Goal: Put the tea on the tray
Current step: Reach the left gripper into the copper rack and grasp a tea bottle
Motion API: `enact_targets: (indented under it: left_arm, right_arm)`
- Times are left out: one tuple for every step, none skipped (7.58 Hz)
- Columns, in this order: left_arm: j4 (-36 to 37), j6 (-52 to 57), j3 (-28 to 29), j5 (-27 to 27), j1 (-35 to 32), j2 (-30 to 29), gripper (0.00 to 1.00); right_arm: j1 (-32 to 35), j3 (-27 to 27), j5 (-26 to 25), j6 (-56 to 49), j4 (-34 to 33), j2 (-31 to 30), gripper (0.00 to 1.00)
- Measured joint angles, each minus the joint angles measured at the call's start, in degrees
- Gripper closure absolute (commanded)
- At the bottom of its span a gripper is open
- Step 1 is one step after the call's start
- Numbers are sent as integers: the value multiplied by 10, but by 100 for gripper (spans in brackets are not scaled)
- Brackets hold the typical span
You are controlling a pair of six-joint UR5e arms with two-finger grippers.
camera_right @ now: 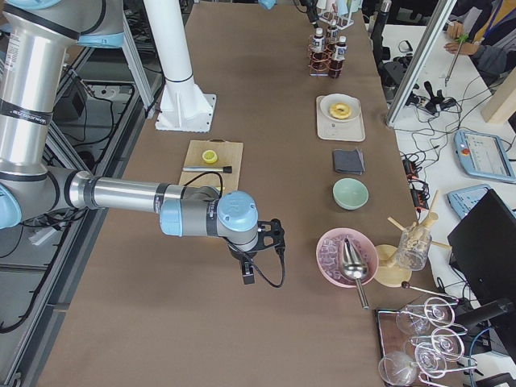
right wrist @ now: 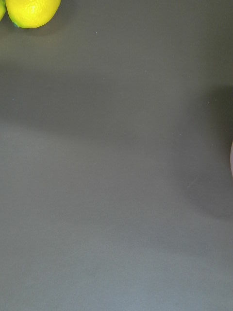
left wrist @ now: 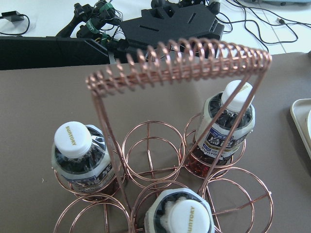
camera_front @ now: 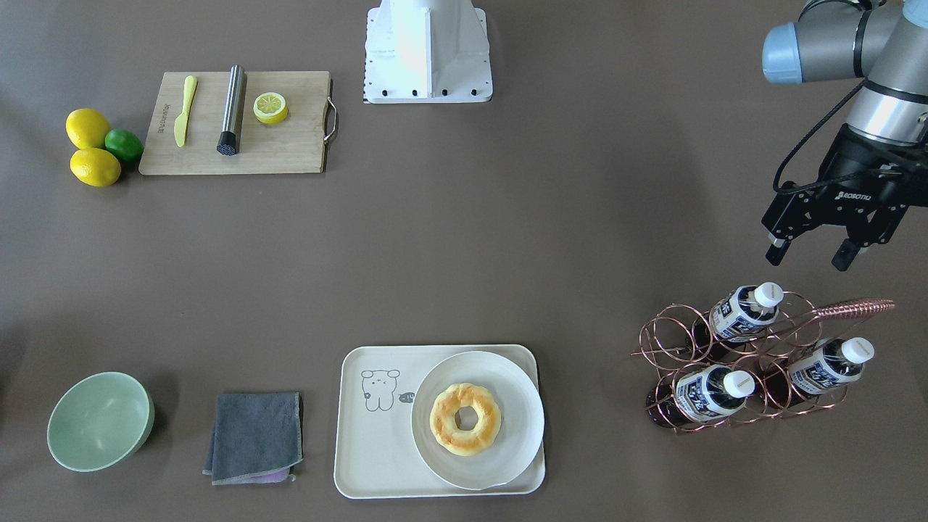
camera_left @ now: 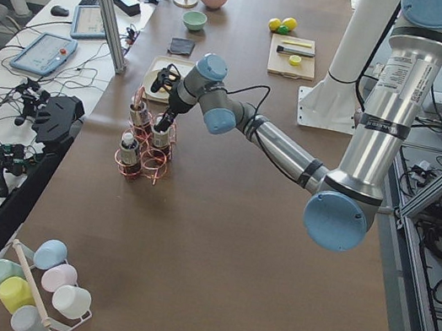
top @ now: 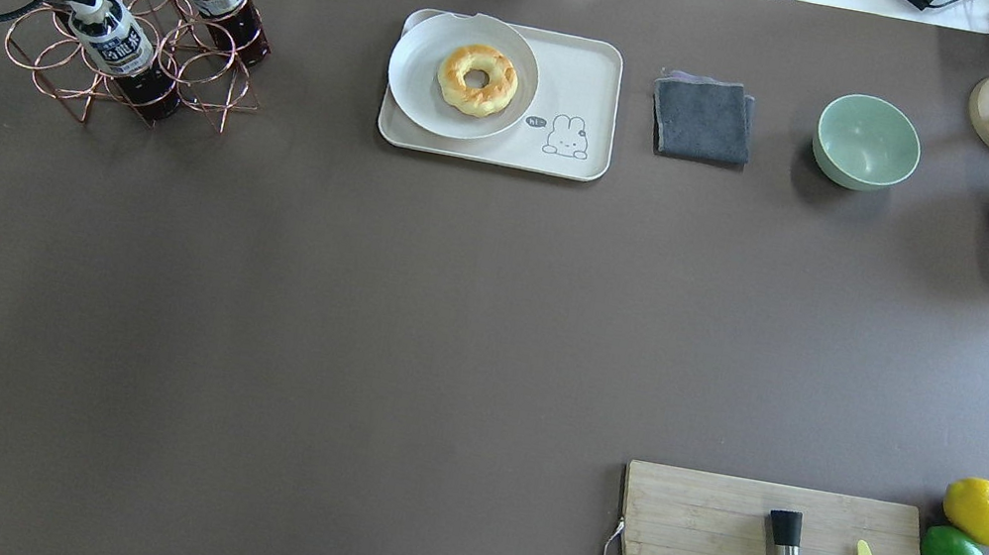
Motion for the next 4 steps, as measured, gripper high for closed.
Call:
enact_targets:
  left_arm:
    - [1,0,7,3,3,-6,8]
    - [1,1,12,4,5,-11,8]
    - [1,2,18,5,5,-16,9]
    - [1,2,27,5,6,-23,10]
  right_arm:
    - [0,0,0,0,0,0,0]
    - [-1,0,0,0,0,0,0]
    - [-1,-1,0,0,-1,0,0]
    - [-1,-1,0,0,-1,0,0]
